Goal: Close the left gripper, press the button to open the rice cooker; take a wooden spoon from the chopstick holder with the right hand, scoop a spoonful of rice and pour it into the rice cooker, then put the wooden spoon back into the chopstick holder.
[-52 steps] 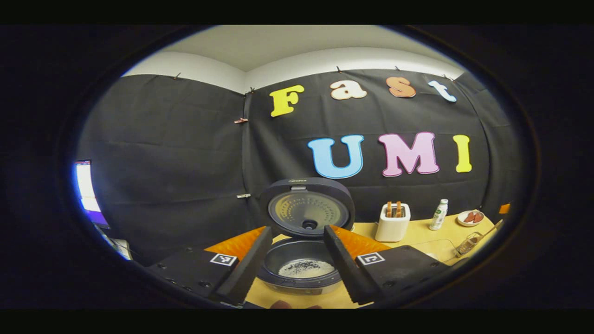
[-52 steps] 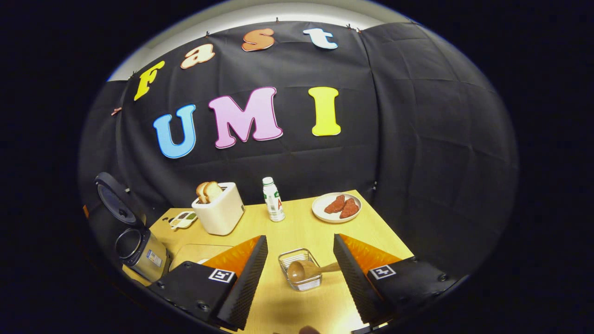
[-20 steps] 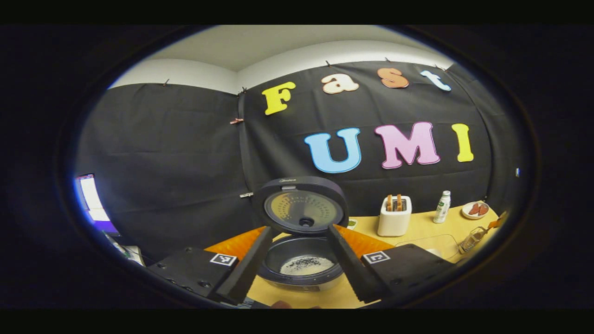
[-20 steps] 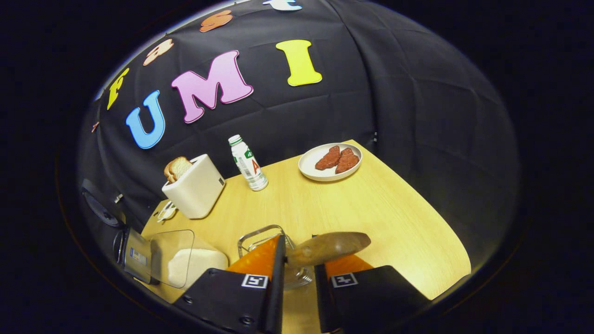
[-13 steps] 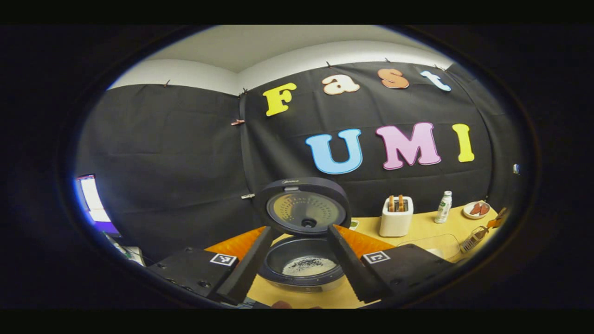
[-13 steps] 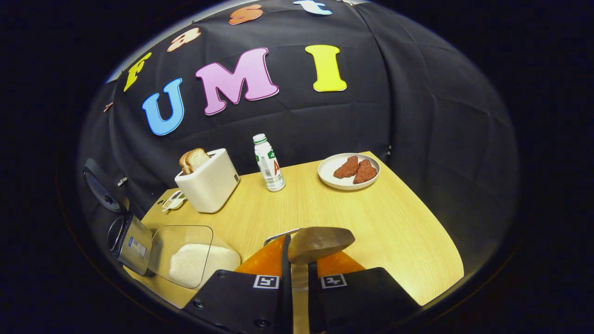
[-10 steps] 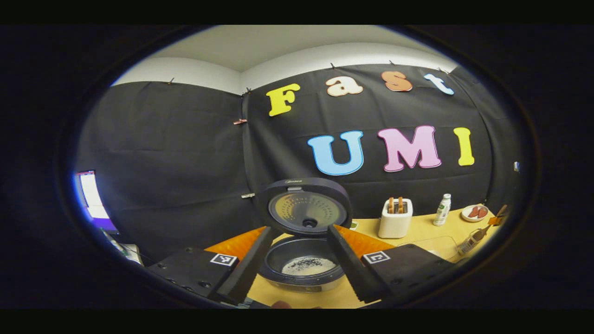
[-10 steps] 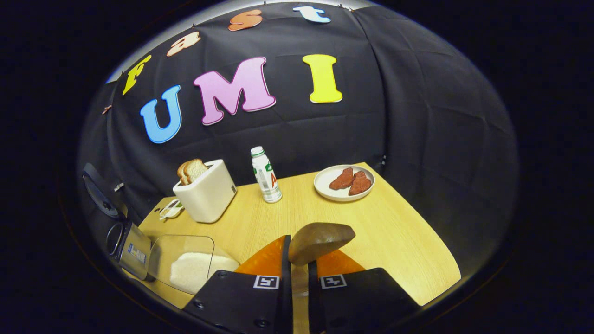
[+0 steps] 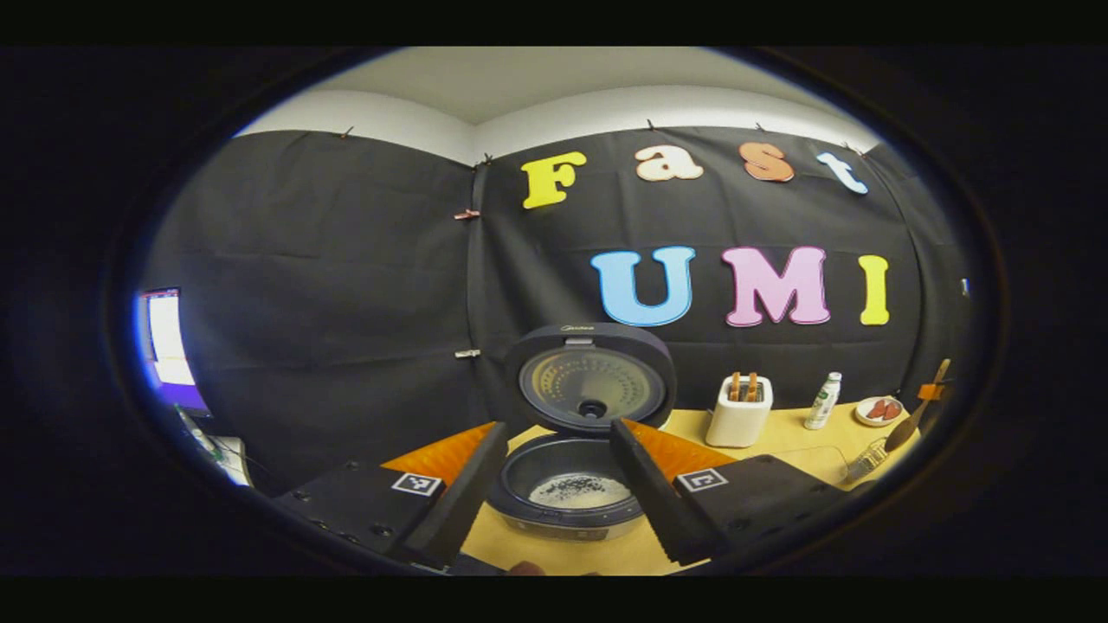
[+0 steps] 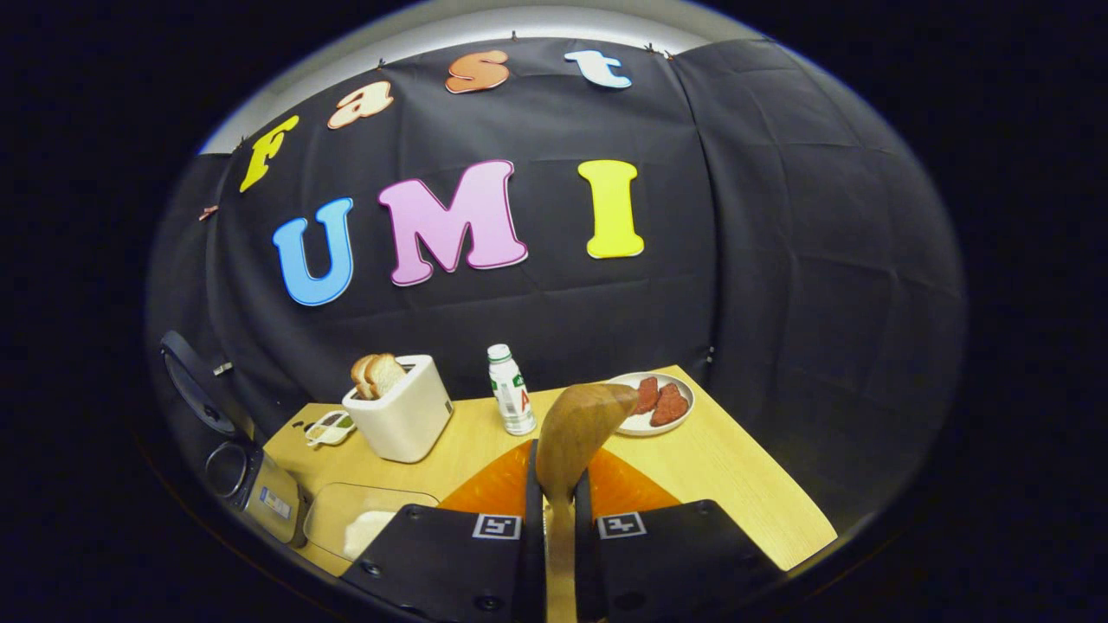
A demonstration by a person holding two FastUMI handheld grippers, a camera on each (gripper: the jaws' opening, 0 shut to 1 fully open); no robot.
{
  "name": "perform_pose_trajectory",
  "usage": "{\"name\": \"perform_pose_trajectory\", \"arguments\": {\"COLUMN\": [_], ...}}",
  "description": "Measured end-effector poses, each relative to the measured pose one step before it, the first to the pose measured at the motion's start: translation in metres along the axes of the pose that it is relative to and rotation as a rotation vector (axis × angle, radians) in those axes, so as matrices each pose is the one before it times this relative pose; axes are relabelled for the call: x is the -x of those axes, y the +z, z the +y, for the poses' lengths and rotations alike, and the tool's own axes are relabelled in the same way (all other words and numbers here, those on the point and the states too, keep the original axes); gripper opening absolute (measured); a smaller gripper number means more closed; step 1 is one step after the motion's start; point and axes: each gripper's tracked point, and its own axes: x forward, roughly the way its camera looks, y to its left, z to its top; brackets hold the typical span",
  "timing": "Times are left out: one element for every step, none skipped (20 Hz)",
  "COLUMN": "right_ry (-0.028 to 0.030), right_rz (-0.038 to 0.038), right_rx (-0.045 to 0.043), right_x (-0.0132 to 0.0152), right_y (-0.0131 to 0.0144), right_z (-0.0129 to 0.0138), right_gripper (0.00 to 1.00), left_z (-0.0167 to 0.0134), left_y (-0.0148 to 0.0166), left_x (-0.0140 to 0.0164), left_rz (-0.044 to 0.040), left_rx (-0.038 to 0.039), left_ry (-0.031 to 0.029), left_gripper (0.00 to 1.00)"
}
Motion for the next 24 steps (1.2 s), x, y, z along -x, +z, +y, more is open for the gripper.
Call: {"name": "perform_pose_trajectory", "arguments": {"right_ry": [0.02231, 0.02423, 0.02414, 0.02206, 0.02133, 0.02011, 0.01964, 0.01797, 0.01387, 0.01340, 0.00790, 0.00359, 0.00216, -0.00117, -0.00172, -0.00584, -0.00459, -0.00711, -0.00511, -0.00484, -0.00437, -0.00316, -0.00067, -0.00091], "right_rz": [-0.00328, 0.00073, 0.00087, 0.00436, 0.00584, 0.00190, 0.00701, 0.00890, 0.01123, 0.01723, 0.01911, 0.02356, 0.02476, 0.02308, 0.02329, 0.01995, 0.01620, 0.01259, 0.01083, 0.01199, 0.00978, 0.01242, 0.00766, -0.00460], "right_rx": [-0.00250, 0.00027, 0.00352, 0.00409, 0.00459, 0.00466, 0.00658, 0.00442, 0.00771, 0.00924, 0.01088, 0.01033, 0.00714, 0.00836, 0.00640, 0.00601, 0.00368, 0.00447, 0.00500, 0.00475, 0.00546, 0.00419, -0.00073, -0.00232], "right_x": [0.00094, 0.00154, 0.00054, 0.00100, -0.00069, -0.00167, -0.00126, -0.00193, -0.00342, -0.00366, -0.00364, -0.00505, -0.00522, -0.00487, -0.00481, -0.00447, -0.00366, -0.00310, -0.00270, -0.00211, -0.00210, -0.00133, -0.00046, -0.00012], "right_y": [0.00272, 0.00176, 0.00000, -0.00160, -0.00268, -0.00075, -0.00311, -0.00451, -0.00668, -0.00707, -0.00918, -0.01101, -0.01177, -0.01128, -0.01140, -0.01025, -0.00905, -0.00802, -0.00709, -0.00714, -0.00636, -0.00649, -0.00507, -0.00021], "right_z": [0.01337, 0.01573, 0.01490, 0.01435, 0.01441, 0.01389, 0.01274, 0.01226, 0.01048, 0.00978, 0.00809, 0.00695, 0.00501, 0.00427, 0.00345, 0.00278, 0.00262, 0.00228, 0.00210, 0.00242, 0.00232, 0.00224, 0.00329, 0.00391], "right_gripper": [0.17, 0.17, 0.17, 0.17, 0.17, 0.17, 0.17, 0.17, 0.17, 0.17, 0.17, 0.17, 0.17, 0.17, 0.17, 0.17, 0.17, 0.17, 0.17, 0.17, 0.17, 0.17, 0.17, 0.17], "left_z": [0.00422, 0.00349, 0.00350, 0.00242, 0.00351, 0.00295, 0.00319, 0.00273, 0.00394, 0.00447, 0.00254, -0.00022, 0.00200, 0.00246, 0.00144, 0.00308, 0.00329, 0.00145, 0.00276, 0.00301, 0.00260, 0.00121, 0.00142, 0.00134], "left_y": [-0.00049, -0.00198, -0.00048, -0.00117, 0.00022, 0.00044, 0.00296, 0.00030, 0.00289, 0.00569, 0.00416, -0.00399, -0.00121, 0.00021, 0.00060, -0.00350, -0.00046, -0.00054, -0.00031, -0.00241, -0.00086, -0.00310, -0.00224, -0.00222], "left_x": [0.00002, 0.00006, 0.00014, -0.00007, -0.00041, 0.00012, 0.00010, -0.00046, 0.00066, 0.00182, -0.00068, -0.00202, -0.00220, -0.00173, -0.00218, -0.00246, -0.00264, -0.00213, -0.00324, -0.00381, -0.00374, -0.00384, -0.00372, -0.00229], "left_rz": [0.00001, -0.00070, -0.00004, 0.00020, -0.00002, -0.00337, -0.00611, -0.00354, -0.01170, -0.02613, -0.01041, 0.00389, 0.00323, 0.00018, 0.00308, 0.00600, 0.00253, 0.00295, 0.00109, 0.00310, 0.00378, 0.00598, 0.00911, 0.00540], "left_rx": [0.00137, -0.00130, -0.00442, -0.00639, -0.00537, -0.00288, -0.00310, -0.00448, -0.00412, -0.00388, -0.00436, -0.00718, -0.00670, -0.00034, 0.00078, -0.00016, 0.00249, 0.00335, -0.00191, -0.00217, -0.00008, 0.00397, 0.00719, 0.00432], "left_ry": [0.00206, 0.00059, 0.00029, 0.00058, 0.00106, -0.00193, -0.00224, -0.00112, 0.00243, 0.00215, -0.00157, -0.00592, -0.00384, -0.00599, -0.00701, -0.00388, -0.00251, -0.00720, -0.00274, -0.00449, -0.00579, -0.00535, -0.00788, -0.00471], "left_gripper": [0.83, 0.83, 0.83, 0.83, 0.83, 0.83, 0.83, 0.83, 0.83, 0.83, 0.83, 0.83, 0.83, 0.83, 0.83, 0.83, 0.83, 0.83, 0.83, 0.83, 0.83, 0.83, 0.83, 0.83]}}
